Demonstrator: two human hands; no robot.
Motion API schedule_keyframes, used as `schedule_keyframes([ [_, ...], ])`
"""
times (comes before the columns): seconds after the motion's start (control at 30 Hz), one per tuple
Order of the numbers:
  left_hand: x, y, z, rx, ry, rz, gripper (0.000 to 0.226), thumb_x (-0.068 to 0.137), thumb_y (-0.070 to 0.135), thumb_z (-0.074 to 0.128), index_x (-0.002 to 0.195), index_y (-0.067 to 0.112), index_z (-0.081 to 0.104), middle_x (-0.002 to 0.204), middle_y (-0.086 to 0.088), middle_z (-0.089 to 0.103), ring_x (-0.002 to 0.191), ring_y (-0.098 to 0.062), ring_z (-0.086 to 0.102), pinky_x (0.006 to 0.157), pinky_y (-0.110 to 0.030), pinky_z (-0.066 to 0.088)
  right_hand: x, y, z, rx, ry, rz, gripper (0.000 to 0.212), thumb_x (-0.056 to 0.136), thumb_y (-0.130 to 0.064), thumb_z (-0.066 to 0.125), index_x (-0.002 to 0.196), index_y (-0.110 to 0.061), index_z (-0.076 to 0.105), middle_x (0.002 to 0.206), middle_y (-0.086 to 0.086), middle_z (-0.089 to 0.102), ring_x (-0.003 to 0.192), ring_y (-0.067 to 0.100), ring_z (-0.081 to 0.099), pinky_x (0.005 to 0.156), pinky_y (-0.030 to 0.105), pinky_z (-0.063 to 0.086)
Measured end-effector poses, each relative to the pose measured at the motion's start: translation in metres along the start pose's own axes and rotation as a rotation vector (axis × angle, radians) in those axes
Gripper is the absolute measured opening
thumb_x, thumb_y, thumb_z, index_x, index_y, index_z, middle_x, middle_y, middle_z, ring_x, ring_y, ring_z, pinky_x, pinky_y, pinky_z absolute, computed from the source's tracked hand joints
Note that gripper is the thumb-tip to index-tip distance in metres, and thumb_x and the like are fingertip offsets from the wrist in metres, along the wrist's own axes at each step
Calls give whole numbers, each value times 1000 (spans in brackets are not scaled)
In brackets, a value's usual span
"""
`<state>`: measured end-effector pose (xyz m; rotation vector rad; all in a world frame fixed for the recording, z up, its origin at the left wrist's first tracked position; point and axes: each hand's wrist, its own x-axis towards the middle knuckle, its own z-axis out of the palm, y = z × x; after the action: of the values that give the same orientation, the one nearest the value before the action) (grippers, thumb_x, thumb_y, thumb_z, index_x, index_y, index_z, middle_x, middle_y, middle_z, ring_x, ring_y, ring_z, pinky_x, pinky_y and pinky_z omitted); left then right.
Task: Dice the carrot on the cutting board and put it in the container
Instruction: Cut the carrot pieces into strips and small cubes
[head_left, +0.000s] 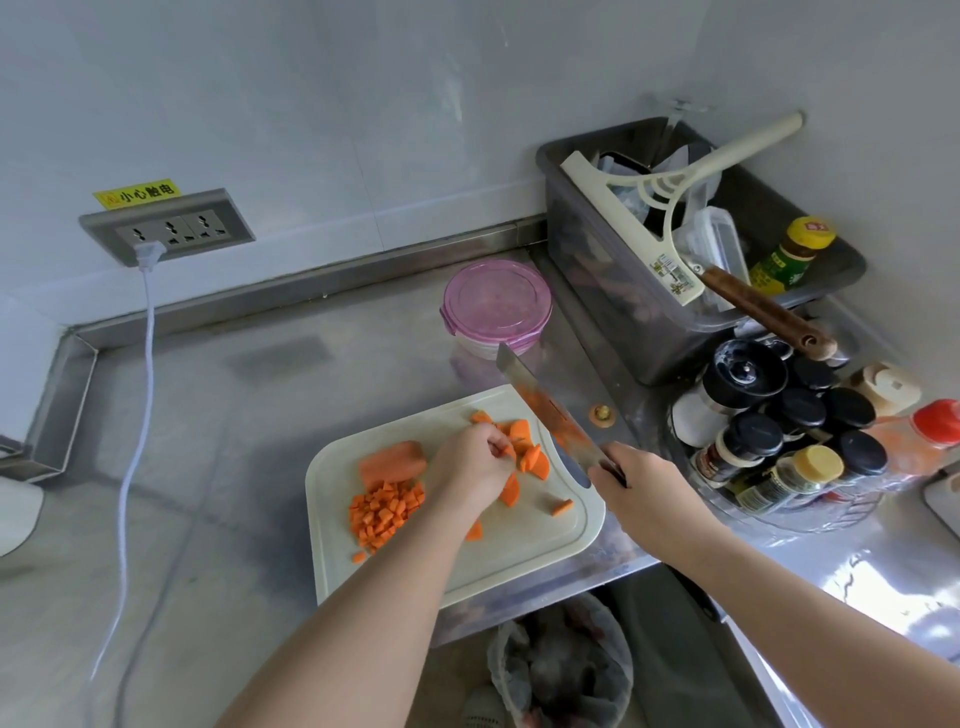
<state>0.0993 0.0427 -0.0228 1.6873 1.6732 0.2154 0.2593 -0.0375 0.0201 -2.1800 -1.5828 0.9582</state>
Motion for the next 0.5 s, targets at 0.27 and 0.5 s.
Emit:
schedule_keyframes([
  [0.27, -15, -39, -27, -263, -16, -58, 15, 84, 13, 68, 79, 25, 61, 80, 1, 70, 79, -16, 66, 71, -29, 53, 5, -4, 7, 2, -29, -17, 22, 100, -23, 44, 84, -13, 54, 65, -2, 52, 54, 9, 45, 45, 13, 33],
  [0.5, -35, -56, -15, -91, -65, -130, 17, 84, 23, 69, 71, 28, 59, 71, 9, 65, 79, -11, 65, 62, -21, 43, 5, -12, 13, 30, -65, -49, 28, 101, -25, 43, 74, -22, 48, 65, -1, 54, 53, 9, 46, 42, 10, 35],
])
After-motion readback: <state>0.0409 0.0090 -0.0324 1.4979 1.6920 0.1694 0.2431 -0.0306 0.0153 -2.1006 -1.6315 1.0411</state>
